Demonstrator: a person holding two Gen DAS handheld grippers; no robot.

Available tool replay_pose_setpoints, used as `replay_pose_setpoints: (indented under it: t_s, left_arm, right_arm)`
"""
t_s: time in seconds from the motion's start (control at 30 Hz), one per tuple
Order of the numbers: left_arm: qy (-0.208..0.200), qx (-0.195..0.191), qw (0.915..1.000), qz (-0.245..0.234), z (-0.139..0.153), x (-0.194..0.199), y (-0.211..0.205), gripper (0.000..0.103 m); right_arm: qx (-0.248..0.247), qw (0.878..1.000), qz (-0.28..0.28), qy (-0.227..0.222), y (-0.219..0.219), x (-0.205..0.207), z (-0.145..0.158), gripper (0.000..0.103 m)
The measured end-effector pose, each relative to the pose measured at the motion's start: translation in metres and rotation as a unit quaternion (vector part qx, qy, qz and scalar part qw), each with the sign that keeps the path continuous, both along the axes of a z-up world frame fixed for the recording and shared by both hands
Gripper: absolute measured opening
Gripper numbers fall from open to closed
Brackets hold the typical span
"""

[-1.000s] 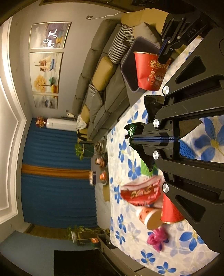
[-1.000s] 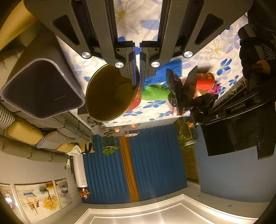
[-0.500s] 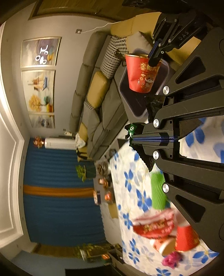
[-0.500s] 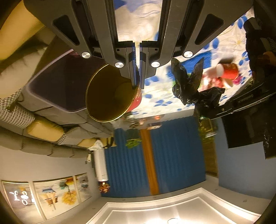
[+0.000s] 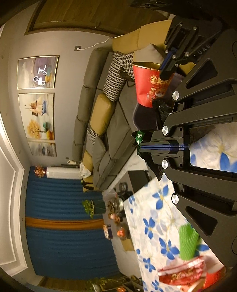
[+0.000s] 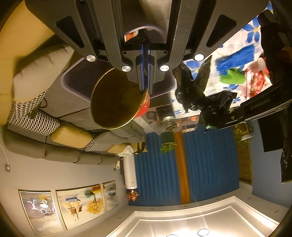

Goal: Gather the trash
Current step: 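Carry the red cup and black bag over the grey bin, then open both tools to drop the red cup and black bag into the bin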

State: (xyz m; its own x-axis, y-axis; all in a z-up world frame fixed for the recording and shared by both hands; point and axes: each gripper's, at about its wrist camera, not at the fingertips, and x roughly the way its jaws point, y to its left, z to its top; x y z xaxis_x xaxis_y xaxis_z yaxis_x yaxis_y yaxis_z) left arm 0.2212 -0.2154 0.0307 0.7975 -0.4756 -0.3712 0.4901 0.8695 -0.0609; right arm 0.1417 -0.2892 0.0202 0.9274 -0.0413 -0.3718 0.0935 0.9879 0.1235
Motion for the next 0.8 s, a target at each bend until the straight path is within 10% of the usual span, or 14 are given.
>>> replay_pose_setpoints:
  t_s: [0.8]
  left_arm:
    - [0.04, 0.007, 0.9991, -0.015, -0.037, 0.041, -0.053, 0.005]
  right_arm:
    - [0.001, 1.0, -0.019, 0.019, -0.033, 0.025, -0.019, 0.005]
